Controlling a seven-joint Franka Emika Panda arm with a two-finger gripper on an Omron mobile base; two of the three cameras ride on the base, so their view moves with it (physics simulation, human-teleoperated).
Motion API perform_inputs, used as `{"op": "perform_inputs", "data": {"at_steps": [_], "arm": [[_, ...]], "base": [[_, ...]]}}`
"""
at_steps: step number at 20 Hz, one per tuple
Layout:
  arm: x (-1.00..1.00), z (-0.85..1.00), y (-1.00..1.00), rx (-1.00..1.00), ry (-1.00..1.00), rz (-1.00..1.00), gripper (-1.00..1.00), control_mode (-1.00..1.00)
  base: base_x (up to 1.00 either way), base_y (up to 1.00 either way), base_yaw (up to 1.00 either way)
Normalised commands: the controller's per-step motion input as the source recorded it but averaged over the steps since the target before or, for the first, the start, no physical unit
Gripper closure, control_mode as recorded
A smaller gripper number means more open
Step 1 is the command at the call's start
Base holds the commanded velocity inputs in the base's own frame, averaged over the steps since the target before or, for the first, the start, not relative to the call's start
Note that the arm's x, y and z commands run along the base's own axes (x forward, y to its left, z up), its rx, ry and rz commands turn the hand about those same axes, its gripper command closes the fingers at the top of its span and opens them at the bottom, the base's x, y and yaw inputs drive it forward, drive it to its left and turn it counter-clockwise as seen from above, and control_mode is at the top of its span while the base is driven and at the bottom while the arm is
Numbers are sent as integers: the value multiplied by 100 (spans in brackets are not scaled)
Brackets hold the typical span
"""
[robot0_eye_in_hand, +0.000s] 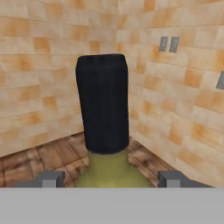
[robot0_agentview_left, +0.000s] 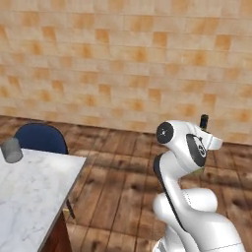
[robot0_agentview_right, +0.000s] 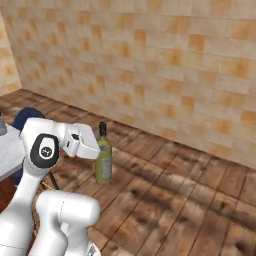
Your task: There is a wine glass and glass cup on the dining counter. Place the wine bottle next to the wine glass and the juice bottle next to the glass cup.
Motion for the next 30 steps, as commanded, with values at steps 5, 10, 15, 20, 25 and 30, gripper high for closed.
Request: {"op": "perform_inputs", "data": {"at_steps": [5, 10, 15, 20, 25, 30], "arm": [[0, 0, 0, 0, 0, 0, 100, 100], [0, 0, 0, 0, 0, 0, 100, 100], [0, 0, 0, 0, 0, 0, 100, 100], [0, 0, 0, 0, 0, 0, 100, 100], [0, 0, 0, 0, 0, 0, 100, 100], [0, 0, 0, 0, 0, 0, 100, 100]], "base": [[89, -31, 0], [92, -27, 2], [91, -21, 8], [80, -11, 30], [65, -3, 51], [59, -1, 55]]}}
